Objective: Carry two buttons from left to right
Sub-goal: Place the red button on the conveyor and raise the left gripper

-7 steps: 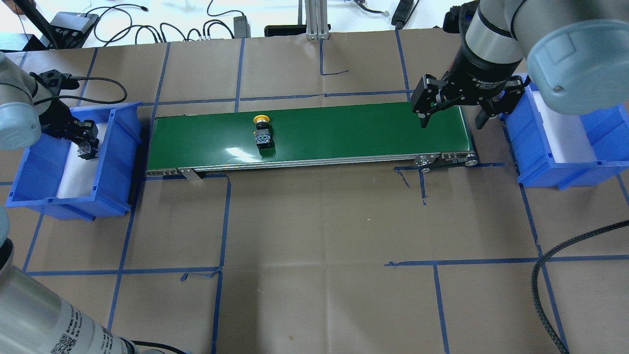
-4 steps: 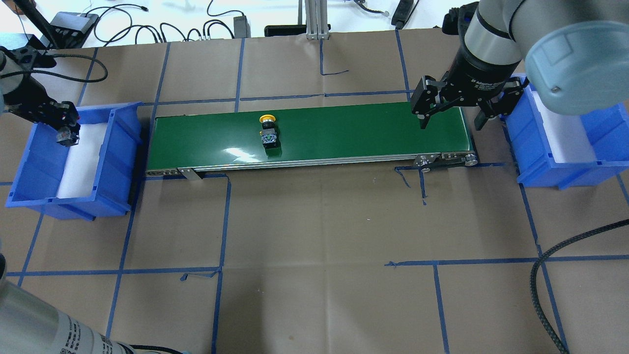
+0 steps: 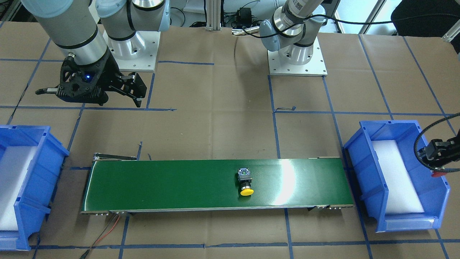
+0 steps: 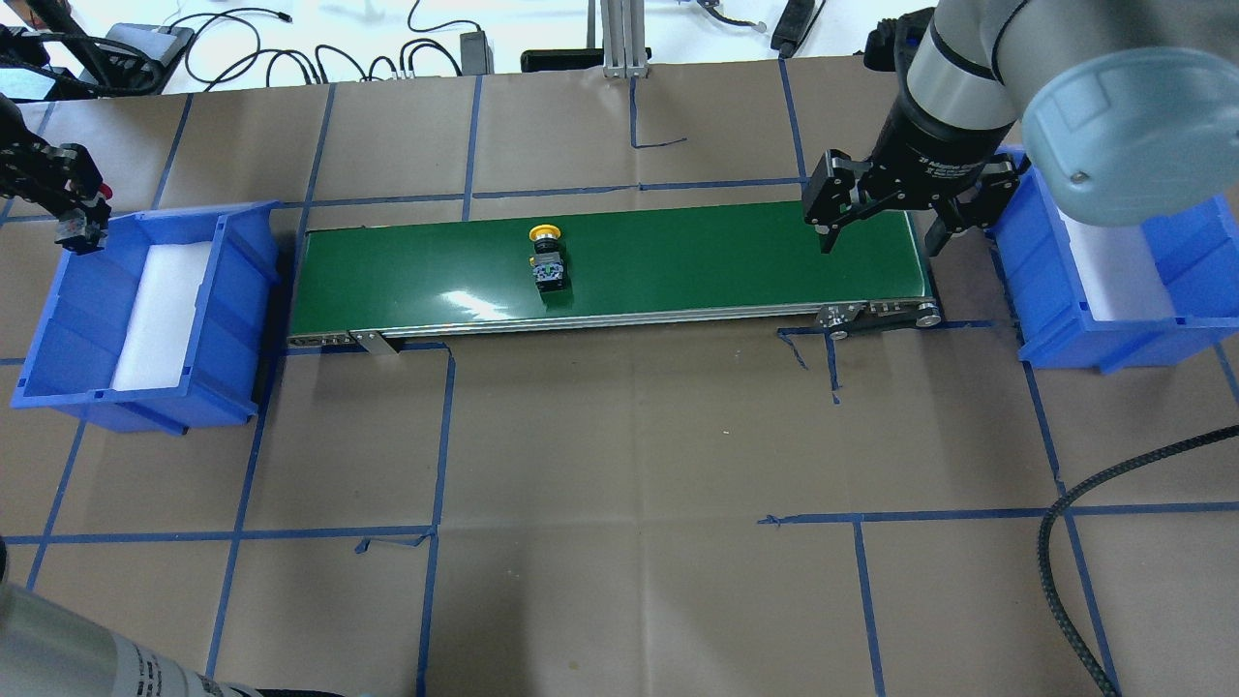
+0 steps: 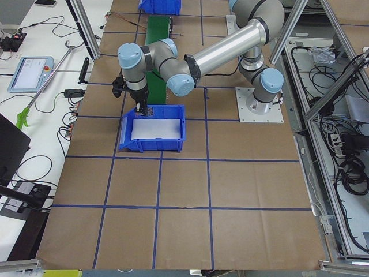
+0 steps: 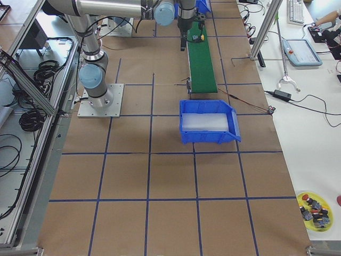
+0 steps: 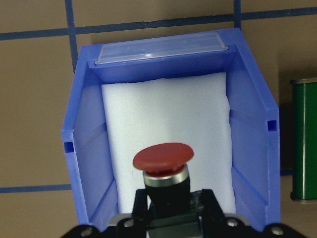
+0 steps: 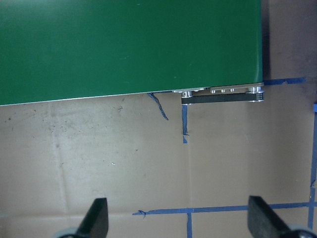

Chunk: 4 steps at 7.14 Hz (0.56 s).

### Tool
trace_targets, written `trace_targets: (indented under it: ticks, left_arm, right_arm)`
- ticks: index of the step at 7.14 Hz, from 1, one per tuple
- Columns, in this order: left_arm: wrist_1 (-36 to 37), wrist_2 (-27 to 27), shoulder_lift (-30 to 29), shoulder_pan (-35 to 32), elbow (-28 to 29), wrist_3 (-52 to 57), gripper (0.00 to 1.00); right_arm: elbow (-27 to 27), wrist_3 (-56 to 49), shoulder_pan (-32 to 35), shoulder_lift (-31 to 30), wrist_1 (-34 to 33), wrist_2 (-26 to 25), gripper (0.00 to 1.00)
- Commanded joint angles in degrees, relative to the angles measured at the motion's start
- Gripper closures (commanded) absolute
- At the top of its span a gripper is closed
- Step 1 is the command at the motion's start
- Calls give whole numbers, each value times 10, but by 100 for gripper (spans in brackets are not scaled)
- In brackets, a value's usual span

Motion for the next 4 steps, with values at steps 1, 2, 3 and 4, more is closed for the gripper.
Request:
trace_targets:
  ticks: [1, 2, 3, 4]
  left_arm:
    - [-8, 3, 7, -38, -4, -34, 100]
    - [-8, 3, 7, -67, -5, -67, 100]
    - [-9, 4, 9, -97, -6, -97, 100]
    - [-10, 4, 9, -122, -6, -126, 100]
  right_arm:
    - [1, 0, 0, 11, -27, 11, 0]
    - [1, -1, 0, 18, -32, 12, 0]
    - [1, -2, 0, 28, -33, 12, 0]
    - [0, -1, 0, 42, -38, 12, 0]
